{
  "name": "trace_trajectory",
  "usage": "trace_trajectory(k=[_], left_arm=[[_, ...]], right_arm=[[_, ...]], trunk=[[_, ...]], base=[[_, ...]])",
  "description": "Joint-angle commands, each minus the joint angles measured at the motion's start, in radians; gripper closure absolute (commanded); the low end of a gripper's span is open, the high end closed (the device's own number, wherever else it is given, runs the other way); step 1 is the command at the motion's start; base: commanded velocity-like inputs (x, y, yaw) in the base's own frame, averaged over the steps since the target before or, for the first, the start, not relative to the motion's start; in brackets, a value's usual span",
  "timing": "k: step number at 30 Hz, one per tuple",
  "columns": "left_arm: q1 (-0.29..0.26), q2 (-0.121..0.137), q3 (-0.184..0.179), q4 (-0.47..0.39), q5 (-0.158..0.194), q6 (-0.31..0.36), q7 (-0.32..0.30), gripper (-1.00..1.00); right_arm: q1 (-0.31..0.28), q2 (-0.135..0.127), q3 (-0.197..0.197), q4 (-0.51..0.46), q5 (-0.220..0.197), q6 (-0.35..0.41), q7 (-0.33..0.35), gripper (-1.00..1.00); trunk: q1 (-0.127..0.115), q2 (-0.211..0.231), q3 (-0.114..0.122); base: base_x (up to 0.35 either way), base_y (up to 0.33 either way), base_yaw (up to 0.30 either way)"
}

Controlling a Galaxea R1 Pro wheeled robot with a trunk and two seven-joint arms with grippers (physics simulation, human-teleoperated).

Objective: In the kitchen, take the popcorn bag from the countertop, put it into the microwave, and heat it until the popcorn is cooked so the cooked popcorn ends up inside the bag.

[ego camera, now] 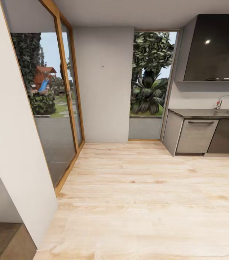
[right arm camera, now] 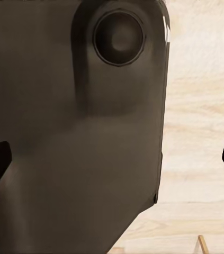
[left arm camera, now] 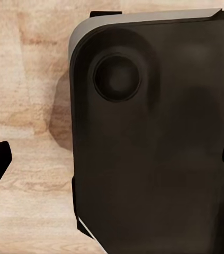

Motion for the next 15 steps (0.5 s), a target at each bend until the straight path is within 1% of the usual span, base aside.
trace_trajectory(k=[1, 6, 13, 15], left_arm=[[0.0, 0.0, 0.0, 0.0, 0.0, -0.001, 0.0, -1.0], [0.0, -0.002, 0.004, 0.001, 0.005, 0.0, 0.0, -1.0], [0.0, -0.017, 0.011, 0.0, 0.009, 0.0, 0.0, -1.0], [0.0, -0.018, 0.014, 0.001, 0.022, 0.0, 0.0, -1.0]], right_arm=[[0.0, 0.0, -0.001, 0.0, -0.001, 0.0, 0.0, -1.0], [0.0, 0.0, -0.001, 0.0, -0.001, -0.001, 0.0, -1.0], [0.0, 0.0, -0.001, 0.0, -0.004, -0.004, -0.005, -1.0], [0.0, -0.002, -0.001, 0.0, -0.004, -0.023, -0.005, -1.0]], trunk=[[0.0, 0.0, -0.001], [0.0, 0.0, -0.001], [0.0, 0.0, -0.001], [0.0, 0.0, -0.001]], base=[[0.0, 0.0, 0.0], [0.0, 0.0, 0.0], [0.0, 0.0, 0.0], [0.0, 0.0, 0.0]])
